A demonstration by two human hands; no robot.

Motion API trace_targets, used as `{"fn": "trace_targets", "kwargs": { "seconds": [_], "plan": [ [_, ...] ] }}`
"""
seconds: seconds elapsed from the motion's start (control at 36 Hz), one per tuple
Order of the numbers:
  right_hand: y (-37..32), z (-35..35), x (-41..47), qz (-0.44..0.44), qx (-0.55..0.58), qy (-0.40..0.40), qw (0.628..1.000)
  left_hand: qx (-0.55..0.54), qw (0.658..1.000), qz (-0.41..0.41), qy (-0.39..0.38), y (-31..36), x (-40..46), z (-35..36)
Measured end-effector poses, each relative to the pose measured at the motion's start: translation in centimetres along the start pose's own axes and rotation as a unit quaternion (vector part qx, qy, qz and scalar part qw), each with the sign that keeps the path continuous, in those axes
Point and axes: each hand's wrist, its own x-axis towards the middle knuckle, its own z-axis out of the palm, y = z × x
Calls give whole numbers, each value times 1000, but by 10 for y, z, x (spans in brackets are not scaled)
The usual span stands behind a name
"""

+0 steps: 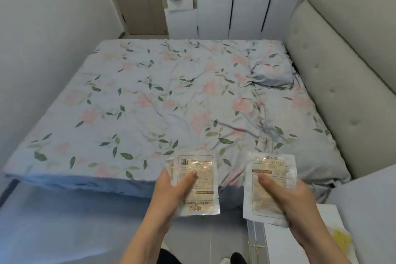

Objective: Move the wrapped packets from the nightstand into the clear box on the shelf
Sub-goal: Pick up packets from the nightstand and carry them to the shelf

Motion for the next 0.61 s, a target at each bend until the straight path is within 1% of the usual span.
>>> {"fn": "trace_targets", "kwargs": {
  "seconds": [0.06,0.14,0.33,0.5,0.61],
  "plan": [
    [-4,32,4,-2,-22,-32,999,-29,999,1,37,7,-4,-34],
    [-7,89,11,-2,-50,-78,996,-36,995,8,97,17,-10,-92],
    [5,258,10,-13,-114,-193,974,-62,975,36,209,37,-21,-241],
    [23,402,-13,-25,-159,-278,947,-87,943,40,319,42,-44,-365],
    [29,478,-34,-35,-180,-318,930,-114,924,39,363,43,-59,-428]
  ]
}}
